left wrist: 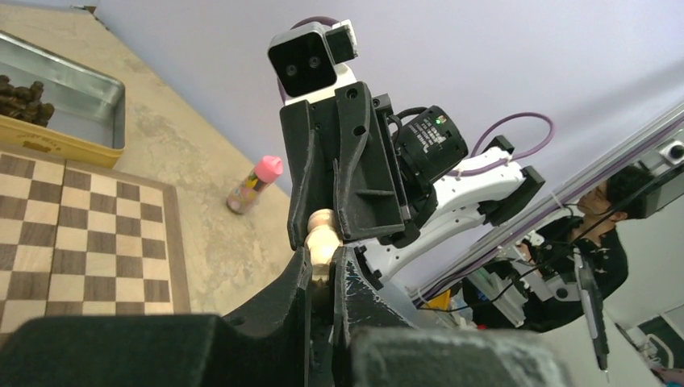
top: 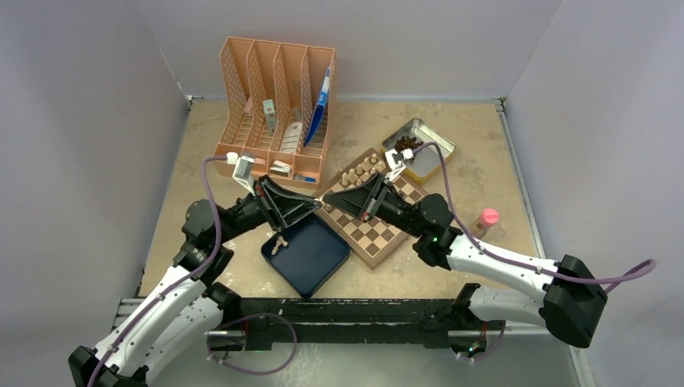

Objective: Set up the chess pieces on the board
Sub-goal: Place the chess piece on the chessboard.

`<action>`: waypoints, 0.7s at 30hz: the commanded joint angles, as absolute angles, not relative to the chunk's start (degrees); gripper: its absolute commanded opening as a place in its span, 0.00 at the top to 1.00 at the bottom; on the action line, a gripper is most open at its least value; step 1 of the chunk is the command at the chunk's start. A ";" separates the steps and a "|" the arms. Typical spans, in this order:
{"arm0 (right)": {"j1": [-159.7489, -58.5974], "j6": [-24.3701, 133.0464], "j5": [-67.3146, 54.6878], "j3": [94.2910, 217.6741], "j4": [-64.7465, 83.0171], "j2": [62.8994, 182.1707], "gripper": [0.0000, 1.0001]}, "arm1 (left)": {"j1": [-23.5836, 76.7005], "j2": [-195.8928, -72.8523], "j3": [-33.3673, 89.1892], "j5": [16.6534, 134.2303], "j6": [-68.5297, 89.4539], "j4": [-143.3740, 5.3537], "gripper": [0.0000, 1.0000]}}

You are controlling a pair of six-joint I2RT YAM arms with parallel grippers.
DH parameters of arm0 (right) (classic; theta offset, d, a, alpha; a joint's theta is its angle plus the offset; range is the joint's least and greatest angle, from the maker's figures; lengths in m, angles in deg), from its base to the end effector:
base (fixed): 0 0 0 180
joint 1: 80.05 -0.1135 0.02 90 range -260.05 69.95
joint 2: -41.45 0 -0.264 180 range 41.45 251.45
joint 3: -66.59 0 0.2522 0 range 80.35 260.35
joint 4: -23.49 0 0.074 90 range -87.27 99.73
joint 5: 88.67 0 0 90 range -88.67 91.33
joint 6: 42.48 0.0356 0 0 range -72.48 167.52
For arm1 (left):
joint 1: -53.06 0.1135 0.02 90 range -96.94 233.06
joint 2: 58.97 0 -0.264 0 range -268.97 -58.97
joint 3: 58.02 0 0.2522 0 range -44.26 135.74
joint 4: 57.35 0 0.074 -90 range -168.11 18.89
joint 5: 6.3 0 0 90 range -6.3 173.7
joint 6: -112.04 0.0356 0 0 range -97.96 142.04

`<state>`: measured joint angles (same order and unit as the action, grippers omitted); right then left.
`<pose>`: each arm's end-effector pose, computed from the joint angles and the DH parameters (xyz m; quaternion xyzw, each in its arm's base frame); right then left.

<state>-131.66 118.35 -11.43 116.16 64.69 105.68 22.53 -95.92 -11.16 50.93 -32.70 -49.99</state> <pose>0.1469 0.1981 0.3360 -0.0059 0.5311 0.7690 0.3557 0.1252 -0.0962 0.3465 0.1028 0.6038 -0.6463 0.4551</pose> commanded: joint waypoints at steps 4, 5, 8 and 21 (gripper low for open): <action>-130.88 115.32 -7.68 113.74 61.96 101.68 0.63 | 22.56 -94.84 -2.50 56.99 -20.14 -65.86 1.00; -130.92 114.38 -6.66 113.67 60.13 100.38 0.59 | 22.56 -95.09 -1.32 57.78 -18.49 -68.82 1.00; -130.91 109.49 -4.30 114.91 53.25 98.17 0.47 | 22.52 -97.12 1.98 59.01 -11.96 -78.32 1.00; -130.90 95.51 5.66 116.89 30.83 88.29 0.01 | 22.54 -121.76 26.20 63.33 4.37 -108.67 1.00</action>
<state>-131.03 100.97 0.03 114.46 36.95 91.93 22.40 -116.61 18.98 60.87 -2.41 -98.71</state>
